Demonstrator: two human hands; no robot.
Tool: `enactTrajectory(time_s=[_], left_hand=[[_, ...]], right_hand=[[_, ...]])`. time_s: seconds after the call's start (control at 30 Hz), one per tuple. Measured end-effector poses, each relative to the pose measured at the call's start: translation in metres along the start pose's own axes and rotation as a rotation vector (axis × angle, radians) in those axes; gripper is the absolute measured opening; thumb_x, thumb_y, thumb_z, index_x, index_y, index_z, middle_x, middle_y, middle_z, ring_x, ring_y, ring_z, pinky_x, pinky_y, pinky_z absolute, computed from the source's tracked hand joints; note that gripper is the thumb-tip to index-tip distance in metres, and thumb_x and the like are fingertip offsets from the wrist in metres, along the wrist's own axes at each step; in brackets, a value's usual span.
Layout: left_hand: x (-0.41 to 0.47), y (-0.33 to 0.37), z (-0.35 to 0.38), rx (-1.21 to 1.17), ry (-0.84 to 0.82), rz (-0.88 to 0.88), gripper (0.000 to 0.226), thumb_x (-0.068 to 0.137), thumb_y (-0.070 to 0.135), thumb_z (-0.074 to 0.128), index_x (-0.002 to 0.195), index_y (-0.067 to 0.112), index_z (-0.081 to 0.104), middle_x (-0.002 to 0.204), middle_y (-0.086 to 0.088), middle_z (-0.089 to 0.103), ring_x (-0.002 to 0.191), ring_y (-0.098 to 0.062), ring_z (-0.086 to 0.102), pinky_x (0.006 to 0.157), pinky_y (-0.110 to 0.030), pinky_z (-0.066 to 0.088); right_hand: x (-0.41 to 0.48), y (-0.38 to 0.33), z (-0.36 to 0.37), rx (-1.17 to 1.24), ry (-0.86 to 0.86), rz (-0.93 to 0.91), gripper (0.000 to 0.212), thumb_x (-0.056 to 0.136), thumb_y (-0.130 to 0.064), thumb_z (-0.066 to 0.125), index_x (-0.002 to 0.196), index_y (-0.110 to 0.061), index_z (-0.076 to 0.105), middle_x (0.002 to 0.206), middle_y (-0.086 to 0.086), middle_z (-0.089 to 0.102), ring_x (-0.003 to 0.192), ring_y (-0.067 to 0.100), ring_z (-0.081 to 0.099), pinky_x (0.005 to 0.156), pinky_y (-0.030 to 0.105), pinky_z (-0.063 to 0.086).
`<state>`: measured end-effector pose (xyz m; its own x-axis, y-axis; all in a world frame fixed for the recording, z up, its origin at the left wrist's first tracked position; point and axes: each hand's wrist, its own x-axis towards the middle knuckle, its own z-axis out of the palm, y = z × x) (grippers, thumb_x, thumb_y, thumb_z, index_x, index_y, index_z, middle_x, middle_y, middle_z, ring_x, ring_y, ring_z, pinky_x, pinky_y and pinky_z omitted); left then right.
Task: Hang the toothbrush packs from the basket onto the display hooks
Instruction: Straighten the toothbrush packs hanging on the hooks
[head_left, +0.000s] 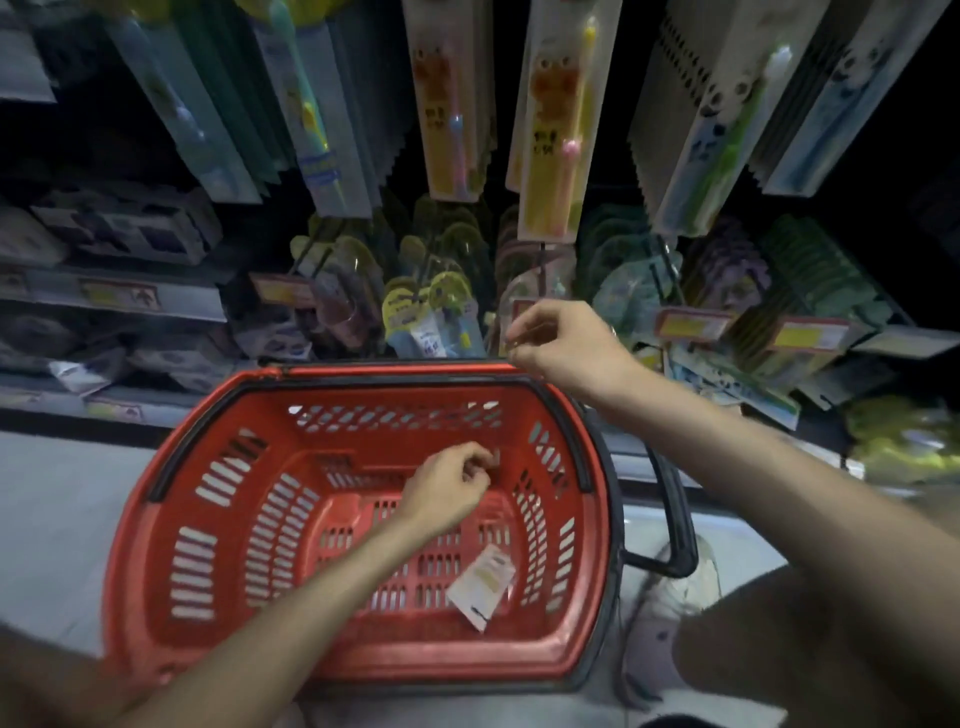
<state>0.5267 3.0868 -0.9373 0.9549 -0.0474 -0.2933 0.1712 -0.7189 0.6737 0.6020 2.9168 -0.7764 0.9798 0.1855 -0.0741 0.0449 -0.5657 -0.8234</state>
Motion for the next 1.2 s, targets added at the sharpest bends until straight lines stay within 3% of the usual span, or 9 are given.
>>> enactTrajectory(time_s=[0.13, 0.3, 0.47, 0.6, 0.73, 0.83, 0.9, 1.07, 1.2], left_hand=[[-0.009, -0.021, 0.015, 0.216, -0.303, -0.094, 0.04, 0.093, 0.05, 0.062, 0.123, 0.024, 0.07, 0.119, -0.003, 0.075, 0.111, -0.025, 0.07, 0.087, -0.031, 0.054], [-0.014, -0.045, 0.045, 0.466, -0.682, -0.229, 0.088, 0.084, 0.061, 0.075, 0.155, 0.021, 0.041, 0.153, -0.009, 0.05, 0.13, -0.031, 0.058, 0.104, -0.036, 0.05], [-0.002, -0.075, 0.063, 0.848, -0.618, -0.072, 0.089, 0.082, 0.052, 0.078, 0.154, 0.021, 0.037, 0.151, -0.014, 0.045, 0.135, -0.037, 0.051, 0.106, -0.048, 0.049], [0.017, -0.087, 0.068, 1.113, -0.562, 0.157, 0.082, 0.084, 0.043, 0.077, 0.152, 0.019, 0.036, 0.15, -0.013, 0.043, 0.132, -0.035, 0.05, 0.098, -0.049, 0.048], [0.029, -0.106, 0.086, 1.261, -0.612, 0.213, 0.075, 0.092, 0.031, 0.071, 0.154, 0.015, 0.031, 0.146, -0.012, 0.047, 0.126, -0.034, 0.056, 0.095, -0.047, 0.048], [0.031, -0.114, 0.092, 1.191, -0.602, 0.234, 0.067, 0.097, 0.02, 0.063, 0.155, 0.012, 0.03, 0.147, -0.013, 0.047, 0.126, -0.036, 0.057, 0.1, -0.045, 0.047], [0.031, -0.111, 0.085, 1.055, -0.612, 0.192, 0.066, 0.094, 0.023, 0.066, 0.152, 0.014, 0.034, 0.14, -0.012, 0.05, 0.118, -0.035, 0.061, 0.09, -0.041, 0.046], [0.033, -0.072, 0.041, 0.65, -0.695, -0.02, 0.023, 0.096, 0.024, 0.06, 0.115, 0.014, 0.066, 0.103, -0.007, 0.069, 0.083, -0.025, 0.064, 0.07, -0.032, 0.048], [0.023, -0.025, -0.016, 0.411, -0.693, -0.029, 0.002, 0.097, 0.018, 0.063, 0.097, 0.017, 0.061, 0.071, -0.003, 0.063, 0.054, -0.02, 0.056, 0.047, -0.025, 0.04]], right_hand=[[-0.012, 0.013, 0.019, -0.105, -0.167, -0.02, 0.016, 0.083, -0.009, 0.079, 0.086, -0.023, 0.072, 0.077, -0.01, 0.067, 0.071, 0.005, 0.061, 0.074, 0.023, 0.047], [-0.023, 0.031, 0.036, -0.185, -0.384, -0.027, 0.016, 0.083, -0.01, 0.08, 0.088, -0.023, 0.071, 0.083, -0.007, 0.07, 0.081, 0.013, 0.067, 0.084, 0.033, 0.055], [-0.031, 0.045, 0.045, -0.243, -0.462, -0.012, 0.014, 0.085, -0.012, 0.08, 0.094, -0.02, 0.074, 0.086, -0.003, 0.074, 0.079, 0.01, 0.067, 0.072, 0.018, 0.049], [-0.037, 0.054, 0.049, -0.334, -0.48, -0.018, 0.014, 0.086, -0.017, 0.078, 0.097, -0.024, 0.073, 0.091, -0.004, 0.075, 0.086, 0.013, 0.07, 0.084, 0.03, 0.055], [-0.046, 0.066, 0.049, -0.504, -0.542, -0.086, 0.019, 0.091, -0.026, 0.072, 0.11, -0.025, 0.069, 0.101, -0.005, 0.069, 0.097, 0.016, 0.066, 0.088, 0.033, 0.052], [-0.052, 0.069, 0.048, -0.65, -0.582, -0.19, 0.026, 0.097, -0.031, 0.063, 0.123, -0.027, 0.063, 0.117, -0.001, 0.064, 0.109, 0.021, 0.062, 0.093, 0.036, 0.051], [-0.056, 0.069, 0.047, -0.726, -0.612, -0.226, 0.029, 0.1, -0.033, 0.06, 0.129, -0.028, 0.06, 0.124, -0.001, 0.06, 0.114, 0.023, 0.062, 0.093, 0.037, 0.051], [-0.052, 0.065, 0.049, -0.806, -0.671, -0.248, 0.035, 0.099, -0.033, 0.062, 0.133, -0.026, 0.058, 0.129, 0.0, 0.058, 0.117, 0.025, 0.061, 0.092, 0.037, 0.052], [-0.044, 0.06, 0.056, -0.849, -0.635, -0.295, 0.047, 0.097, -0.037, 0.065, 0.139, -0.02, 0.051, 0.128, 0.003, 0.056, 0.12, 0.028, 0.058, 0.094, 0.038, 0.049]])
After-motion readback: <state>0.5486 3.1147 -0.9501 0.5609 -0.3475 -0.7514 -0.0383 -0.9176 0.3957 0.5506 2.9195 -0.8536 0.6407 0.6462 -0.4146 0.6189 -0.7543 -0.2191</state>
